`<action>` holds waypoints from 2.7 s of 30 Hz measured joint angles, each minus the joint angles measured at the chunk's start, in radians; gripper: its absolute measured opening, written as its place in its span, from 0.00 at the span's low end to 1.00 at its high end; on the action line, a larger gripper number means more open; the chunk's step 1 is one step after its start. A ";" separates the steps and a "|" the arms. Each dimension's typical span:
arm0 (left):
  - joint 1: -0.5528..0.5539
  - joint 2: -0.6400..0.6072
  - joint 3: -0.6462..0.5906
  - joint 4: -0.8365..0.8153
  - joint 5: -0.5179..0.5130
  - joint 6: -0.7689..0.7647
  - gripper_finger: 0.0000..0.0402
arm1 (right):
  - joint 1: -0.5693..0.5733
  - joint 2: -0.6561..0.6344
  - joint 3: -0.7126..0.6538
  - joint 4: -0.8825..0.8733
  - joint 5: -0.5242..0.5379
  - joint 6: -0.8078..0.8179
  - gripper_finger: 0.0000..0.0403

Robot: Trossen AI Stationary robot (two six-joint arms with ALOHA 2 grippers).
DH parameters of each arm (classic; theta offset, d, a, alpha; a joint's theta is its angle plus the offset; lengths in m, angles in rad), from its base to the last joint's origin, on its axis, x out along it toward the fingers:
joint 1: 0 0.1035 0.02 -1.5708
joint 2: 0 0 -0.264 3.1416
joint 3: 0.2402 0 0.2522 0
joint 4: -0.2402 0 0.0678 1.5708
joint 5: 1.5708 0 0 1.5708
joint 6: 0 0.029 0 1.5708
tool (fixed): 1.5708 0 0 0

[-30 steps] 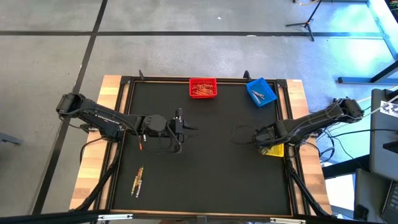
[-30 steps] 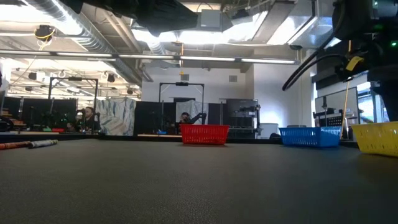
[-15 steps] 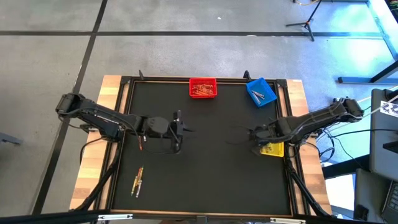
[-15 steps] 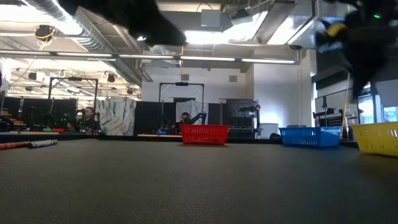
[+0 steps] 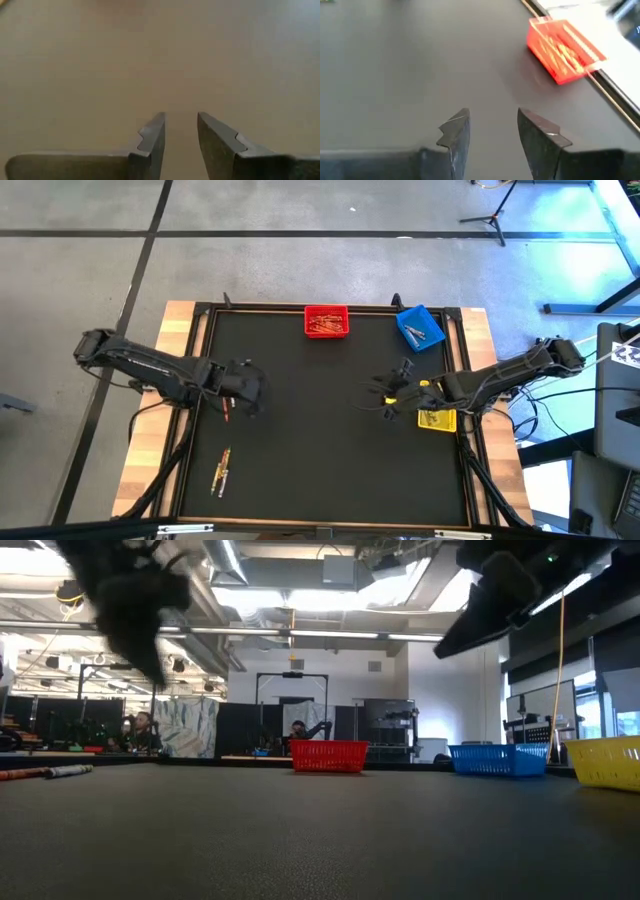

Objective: Sort crayons
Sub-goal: Put the black crayon into the blue bin

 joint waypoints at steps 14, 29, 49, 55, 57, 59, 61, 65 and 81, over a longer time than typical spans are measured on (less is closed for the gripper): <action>-0.047 0.157 -0.007 -0.328 0.039 -0.497 0.26 | 0.000 0.000 -0.047 0.150 0.000 -0.058 0.40; -0.056 0.311 -0.127 -0.189 0.128 -0.539 0.26 | 0.000 0.000 -0.047 0.150 -0.001 -0.051 0.40; -0.056 0.310 -0.145 -0.107 0.138 -0.431 0.10 | 0.000 0.000 -0.047 0.149 -0.001 -0.051 0.40; -0.056 0.309 -0.145 -0.110 0.132 -0.382 0.05 | 0.000 0.027 -0.047 0.151 0.002 -0.055 0.40; -0.056 0.310 -0.145 -0.111 0.128 -0.370 0.05 | 0.000 0.043 -0.047 0.152 0.002 -0.056 0.40; -0.056 0.310 -0.140 -0.120 0.127 -0.361 0.05 | 0.000 0.060 -0.047 0.159 0.002 -0.066 0.40; -0.056 0.313 -0.124 -0.143 0.119 -0.345 0.05 | 0.000 0.068 -0.047 0.176 0.002 -0.085 0.40; -0.059 0.289 -0.074 -0.177 0.081 -0.300 0.05 | 0.000 0.070 -0.046 0.218 0.002 -0.107 0.40; -0.145 0.206 0.031 0.235 -0.101 0.170 0.05 | 0.000 0.070 -0.046 0.318 -0.037 -0.107 0.44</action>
